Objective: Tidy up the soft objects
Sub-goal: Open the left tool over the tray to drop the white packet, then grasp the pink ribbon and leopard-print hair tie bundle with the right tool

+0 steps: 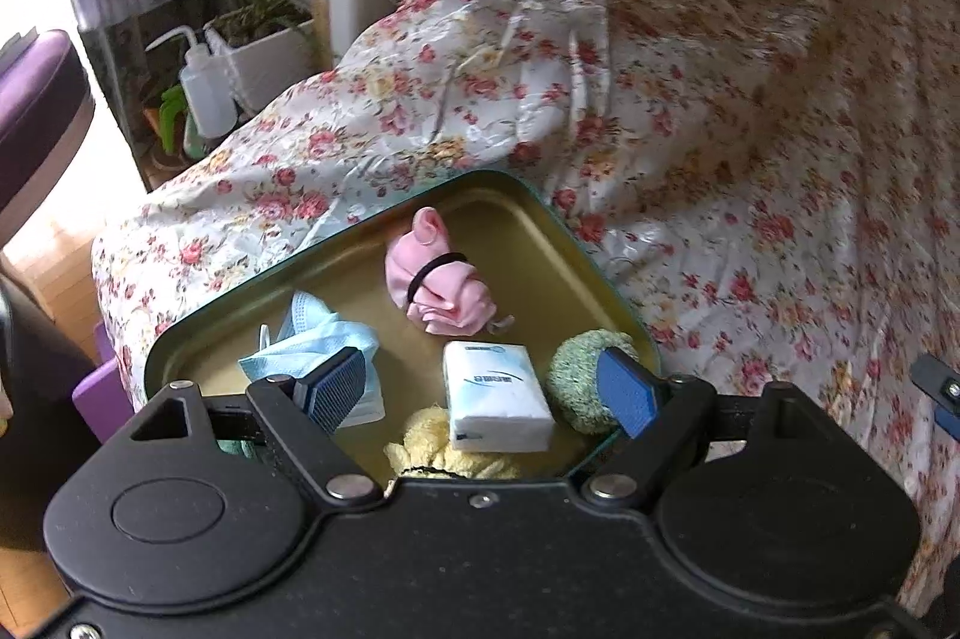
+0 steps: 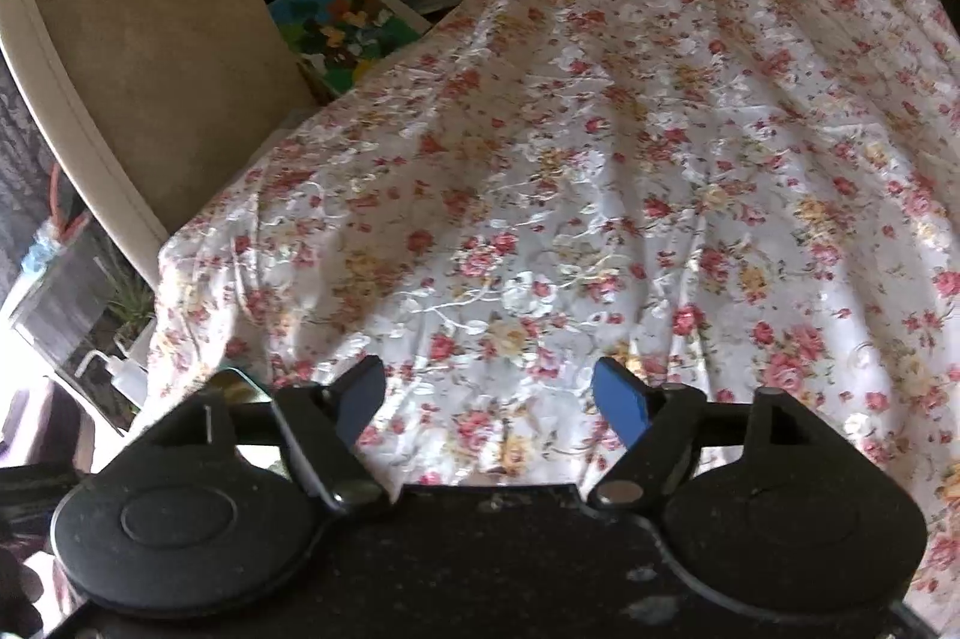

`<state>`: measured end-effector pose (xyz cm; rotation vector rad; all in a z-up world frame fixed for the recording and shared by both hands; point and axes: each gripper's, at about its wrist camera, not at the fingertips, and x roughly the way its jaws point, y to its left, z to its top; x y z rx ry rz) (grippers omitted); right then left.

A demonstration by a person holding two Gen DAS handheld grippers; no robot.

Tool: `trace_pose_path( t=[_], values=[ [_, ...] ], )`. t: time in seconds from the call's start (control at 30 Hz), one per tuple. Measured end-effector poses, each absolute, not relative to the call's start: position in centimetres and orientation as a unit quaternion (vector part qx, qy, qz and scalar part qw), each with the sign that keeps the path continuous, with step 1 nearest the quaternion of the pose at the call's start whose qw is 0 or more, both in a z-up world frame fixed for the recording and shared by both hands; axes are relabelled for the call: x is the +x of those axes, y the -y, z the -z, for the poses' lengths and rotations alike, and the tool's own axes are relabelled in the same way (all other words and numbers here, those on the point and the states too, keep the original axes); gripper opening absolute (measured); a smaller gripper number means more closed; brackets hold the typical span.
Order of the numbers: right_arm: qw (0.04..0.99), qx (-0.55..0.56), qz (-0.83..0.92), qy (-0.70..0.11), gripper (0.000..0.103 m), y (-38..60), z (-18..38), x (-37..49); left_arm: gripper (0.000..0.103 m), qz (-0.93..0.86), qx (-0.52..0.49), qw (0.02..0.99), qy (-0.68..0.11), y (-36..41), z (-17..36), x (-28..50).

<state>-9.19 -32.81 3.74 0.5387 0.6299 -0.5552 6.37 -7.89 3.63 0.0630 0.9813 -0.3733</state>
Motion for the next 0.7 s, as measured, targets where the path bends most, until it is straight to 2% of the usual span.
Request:
trace_pose_path(
  t=[0.07, 0.1, 0.17, 0.47, 0.7],
  values=[
    [0.881, 0.241, 0.274, -0.301, 0.100, 32.5, -3.7, -9.4, 0.081, 0.186, 0.035, 0.867, -0.461, 7.9, -4.0, 6.0],
    [0.883, 0.234, 0.278, -0.298, 0.103, 32.3, -3.7, -9.5, 0.081, 0.190, 0.038, 0.868, -0.457, 7.9, -4.2, 5.7],
    [0.885, 0.219, 0.286, -0.296, 0.103, 31.8, -3.7, -9.6, 0.086, 0.200, 0.048, 0.870, -0.448, 7.9, -4.6, 5.3],
    [0.896, 0.169, 0.308, -0.271, 0.103, 29.3, -3.0, -9.6, 0.086, 0.236, 0.091, 0.863, -0.438, 7.7, -4.3, 3.9],
    [0.899, 0.131, 0.238, -0.344, 0.101, 27.1, -1.5, -7.5, 0.086, 0.216, 0.076, 0.863, -0.450, 5.6, -3.9, 4.0]
  ],
)
